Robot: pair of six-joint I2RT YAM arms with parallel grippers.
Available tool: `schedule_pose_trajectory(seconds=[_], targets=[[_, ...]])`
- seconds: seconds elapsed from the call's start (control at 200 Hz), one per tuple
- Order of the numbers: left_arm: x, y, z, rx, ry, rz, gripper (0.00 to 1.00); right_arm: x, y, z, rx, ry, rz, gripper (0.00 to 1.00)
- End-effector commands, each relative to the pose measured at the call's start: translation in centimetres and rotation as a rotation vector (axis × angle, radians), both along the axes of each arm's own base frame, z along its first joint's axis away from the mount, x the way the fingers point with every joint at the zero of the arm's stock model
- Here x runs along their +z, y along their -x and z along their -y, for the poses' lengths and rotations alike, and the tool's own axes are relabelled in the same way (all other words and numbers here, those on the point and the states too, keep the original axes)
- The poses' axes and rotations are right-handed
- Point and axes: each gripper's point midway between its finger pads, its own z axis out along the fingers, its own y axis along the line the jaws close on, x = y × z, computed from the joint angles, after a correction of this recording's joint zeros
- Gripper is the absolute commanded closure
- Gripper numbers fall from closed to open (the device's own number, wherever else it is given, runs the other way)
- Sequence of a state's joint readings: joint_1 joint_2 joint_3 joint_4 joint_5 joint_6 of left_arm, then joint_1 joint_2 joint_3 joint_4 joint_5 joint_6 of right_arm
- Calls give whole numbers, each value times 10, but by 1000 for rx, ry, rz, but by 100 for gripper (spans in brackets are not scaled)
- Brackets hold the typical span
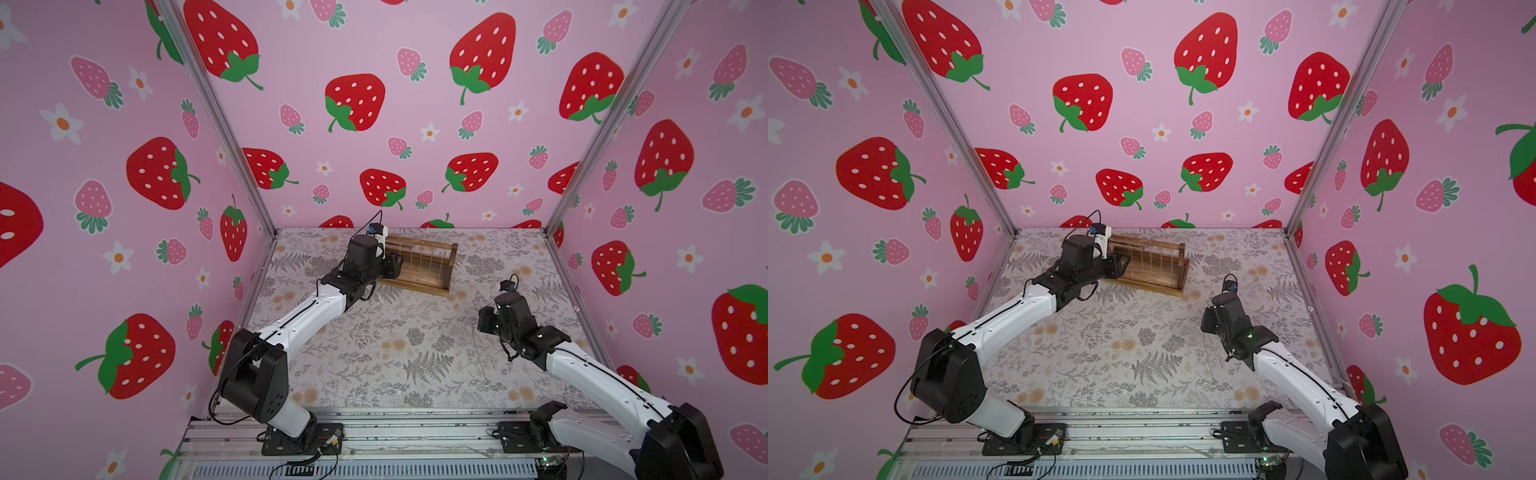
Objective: Take the necklace off the jewelry display stand
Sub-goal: Take off the necklace from the stand.
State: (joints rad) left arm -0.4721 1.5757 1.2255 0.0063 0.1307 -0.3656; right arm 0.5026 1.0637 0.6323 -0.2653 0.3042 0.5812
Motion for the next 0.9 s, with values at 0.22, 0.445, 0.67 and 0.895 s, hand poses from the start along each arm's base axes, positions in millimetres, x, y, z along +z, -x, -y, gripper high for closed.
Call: schedule_pose_trajectory(seconds=[0.22,0.445,0.67,0.895], targets=[[15,-39,8,36,-50,84,62,2,-5,-7,17,-31,-2,75],[11,-49,9,45,-65,90,69,4,-4,-5,13,-30,7,75],[12,-53,11,42,-66,94,79,3,-4,-5,9,-32,9,76],[18,-49,13,20,-51,92,100,0,-5,-4,6,-19,3,76]])
